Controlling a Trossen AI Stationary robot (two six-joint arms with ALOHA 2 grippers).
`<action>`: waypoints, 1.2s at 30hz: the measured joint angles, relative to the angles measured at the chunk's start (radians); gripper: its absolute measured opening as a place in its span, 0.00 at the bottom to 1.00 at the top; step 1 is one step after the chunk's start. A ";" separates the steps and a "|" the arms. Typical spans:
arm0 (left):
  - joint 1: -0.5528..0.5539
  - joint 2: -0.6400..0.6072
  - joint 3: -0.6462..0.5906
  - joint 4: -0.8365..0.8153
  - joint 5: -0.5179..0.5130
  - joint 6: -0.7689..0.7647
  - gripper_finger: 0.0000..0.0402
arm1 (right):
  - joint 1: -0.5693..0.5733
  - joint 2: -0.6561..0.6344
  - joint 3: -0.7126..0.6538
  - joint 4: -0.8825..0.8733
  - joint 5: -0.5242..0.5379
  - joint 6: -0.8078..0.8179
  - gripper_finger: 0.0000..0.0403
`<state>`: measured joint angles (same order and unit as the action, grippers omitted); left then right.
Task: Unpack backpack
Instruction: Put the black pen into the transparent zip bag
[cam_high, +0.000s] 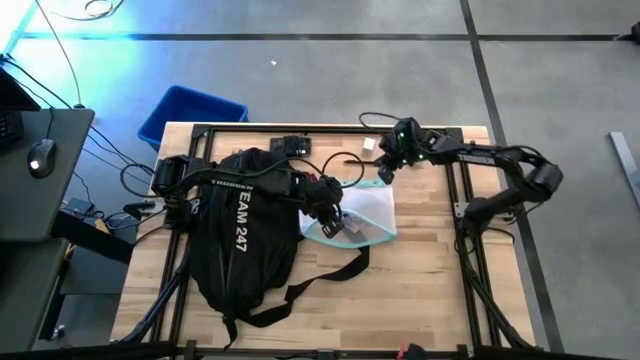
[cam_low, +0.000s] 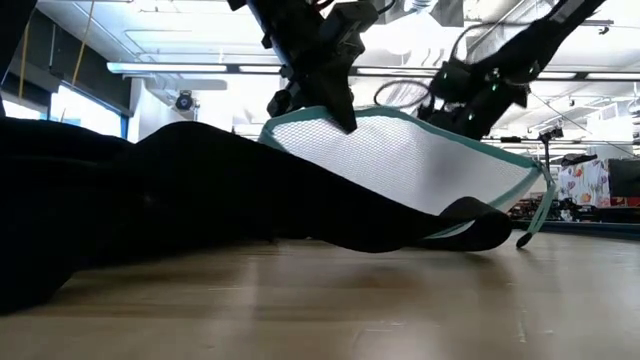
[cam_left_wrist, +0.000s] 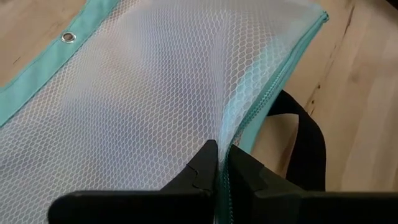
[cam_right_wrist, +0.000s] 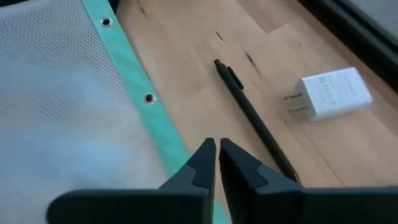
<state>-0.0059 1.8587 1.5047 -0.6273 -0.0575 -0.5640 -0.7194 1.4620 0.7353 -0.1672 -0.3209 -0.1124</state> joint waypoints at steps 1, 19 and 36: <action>0.000 0.000 0.000 0.001 0.002 0.000 0.00 | -0.018 0.032 0.000 0.026 -0.028 -0.024 0.08; -0.002 0.000 0.000 -0.004 0.029 0.000 0.00 | -0.120 0.263 0.003 0.300 -0.324 -0.154 0.39; -0.002 0.000 0.000 -0.029 0.058 0.000 0.00 | -0.130 -0.236 0.002 0.009 -0.062 -0.088 0.35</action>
<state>-0.0078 1.8587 1.5047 -0.6559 0.0006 -0.5636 -0.8490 1.2264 0.7376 -0.1581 -0.3830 -0.1999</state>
